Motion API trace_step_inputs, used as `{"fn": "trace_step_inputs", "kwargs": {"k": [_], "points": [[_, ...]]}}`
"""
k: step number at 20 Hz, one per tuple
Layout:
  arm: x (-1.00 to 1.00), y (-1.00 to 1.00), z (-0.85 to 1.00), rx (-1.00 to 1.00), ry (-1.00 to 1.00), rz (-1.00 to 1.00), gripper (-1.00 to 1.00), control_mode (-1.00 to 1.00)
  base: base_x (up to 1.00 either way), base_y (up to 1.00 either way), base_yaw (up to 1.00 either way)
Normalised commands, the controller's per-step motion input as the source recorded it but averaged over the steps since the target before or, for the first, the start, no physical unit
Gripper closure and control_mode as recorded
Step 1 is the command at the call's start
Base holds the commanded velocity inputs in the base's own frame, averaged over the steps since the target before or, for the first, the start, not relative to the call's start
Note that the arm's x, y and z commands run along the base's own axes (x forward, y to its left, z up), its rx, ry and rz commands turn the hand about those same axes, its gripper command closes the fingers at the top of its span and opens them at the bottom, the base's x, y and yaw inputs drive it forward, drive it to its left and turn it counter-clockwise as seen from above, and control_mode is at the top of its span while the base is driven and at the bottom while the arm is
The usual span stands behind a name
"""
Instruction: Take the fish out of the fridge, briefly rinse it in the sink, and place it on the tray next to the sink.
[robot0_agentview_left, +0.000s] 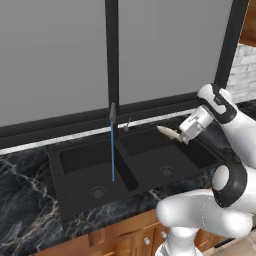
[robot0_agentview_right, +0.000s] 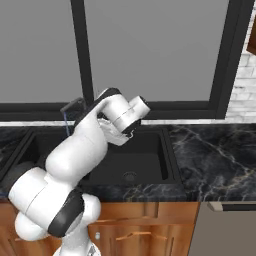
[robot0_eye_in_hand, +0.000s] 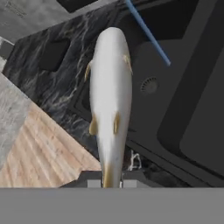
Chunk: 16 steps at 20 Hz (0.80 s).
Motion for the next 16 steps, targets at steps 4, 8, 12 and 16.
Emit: {"fn": "trace_step_inputs", "kwargs": {"k": [4, 8, 12, 16], "points": [[1.00, 0.31, -0.33, 0.17, 0.39, 0.11, 1.00, -1.00, 0.00, 0.00, 0.00], [0.65, 0.62, -0.36, 0.05, 0.37, 0.13, 1.00, -1.00, 0.00, 0.00, 0.00], [0.19, 0.79, -0.51, 0.00, 0.25, 0.15, 1.00, -1.00, 0.00, 0.00, 0.00], [0.17, 0.89, -0.53, 0.00, 0.25, 0.13, 1.00, -1.00, 0.00, 0.00, 0.00]]}}
